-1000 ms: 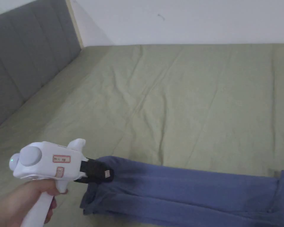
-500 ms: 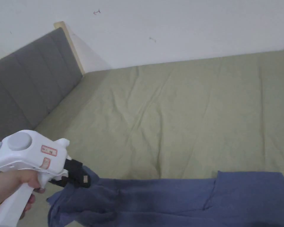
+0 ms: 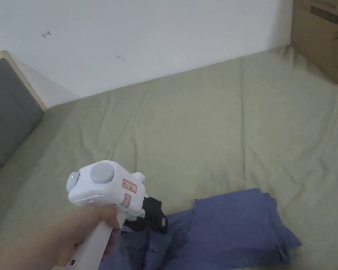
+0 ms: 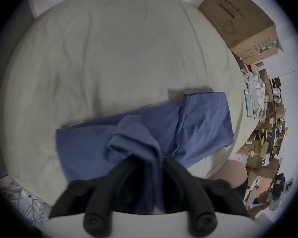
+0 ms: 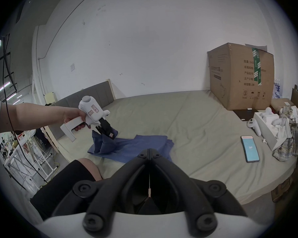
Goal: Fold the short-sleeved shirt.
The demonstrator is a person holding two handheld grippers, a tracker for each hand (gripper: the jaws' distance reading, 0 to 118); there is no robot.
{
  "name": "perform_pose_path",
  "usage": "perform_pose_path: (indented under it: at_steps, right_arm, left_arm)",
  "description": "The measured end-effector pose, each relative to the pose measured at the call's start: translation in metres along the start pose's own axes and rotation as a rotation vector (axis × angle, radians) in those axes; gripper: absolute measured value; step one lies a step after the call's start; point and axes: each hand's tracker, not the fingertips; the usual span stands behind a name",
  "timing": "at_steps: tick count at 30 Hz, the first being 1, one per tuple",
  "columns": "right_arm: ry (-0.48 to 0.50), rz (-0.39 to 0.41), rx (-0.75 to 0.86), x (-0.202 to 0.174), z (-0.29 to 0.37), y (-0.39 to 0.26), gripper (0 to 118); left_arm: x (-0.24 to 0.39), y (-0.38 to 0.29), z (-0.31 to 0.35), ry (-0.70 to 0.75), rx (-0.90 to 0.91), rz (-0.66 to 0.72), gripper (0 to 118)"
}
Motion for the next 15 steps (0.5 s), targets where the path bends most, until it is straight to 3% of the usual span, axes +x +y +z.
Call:
perform_pose_path:
  at_steps: [1,2,5,7,9,11,12,13,14,15]
  right_arm:
    - [-0.003,-0.008,-0.002,0.003,0.001,-0.001,0]
    - [-0.001,-0.016,-0.005,0.006,0.001,-0.001,0]
    - [0.01,-0.033,-0.01,0.01,-0.001,-0.003,0]
    - [0.017,-0.03,-0.01,0.009,-0.003,-0.003,0]
    - [0.028,-0.026,-0.009,0.006,-0.006,-0.004,0]
    - [0.044,-0.027,-0.005,0.002,-0.008,-0.004,0]
    - [0.052,-0.028,-0.005,0.0,-0.01,-0.004,0]
    - [0.058,-0.028,-0.006,-0.002,-0.01,-0.005,0]
    - [0.062,-0.026,-0.008,-0.004,-0.01,-0.005,0]
    - [0.063,-0.019,-0.011,-0.006,-0.009,-0.005,0]
  left_arm:
    - [0.005,0.0,0.001,-0.071,0.01,-0.004,90]
    - [0.009,-0.001,0.003,-0.12,0.023,0.008,100]
    - [0.022,-0.009,0.038,-0.279,0.099,0.012,99]
    - [0.019,-0.018,0.065,-0.282,0.146,0.006,99]
    - [0.004,-0.028,0.075,-0.196,0.189,0.008,97]
    - [-0.007,-0.034,0.066,0.043,0.144,-0.015,73]
    - [-0.012,-0.037,0.054,0.146,0.099,-0.024,50]
    - [-0.013,-0.039,0.039,0.229,0.046,-0.029,14]
    - [-0.012,-0.043,0.027,0.265,0.007,-0.043,5]
    - [-0.004,-0.043,0.011,0.232,-0.011,-0.07,5]
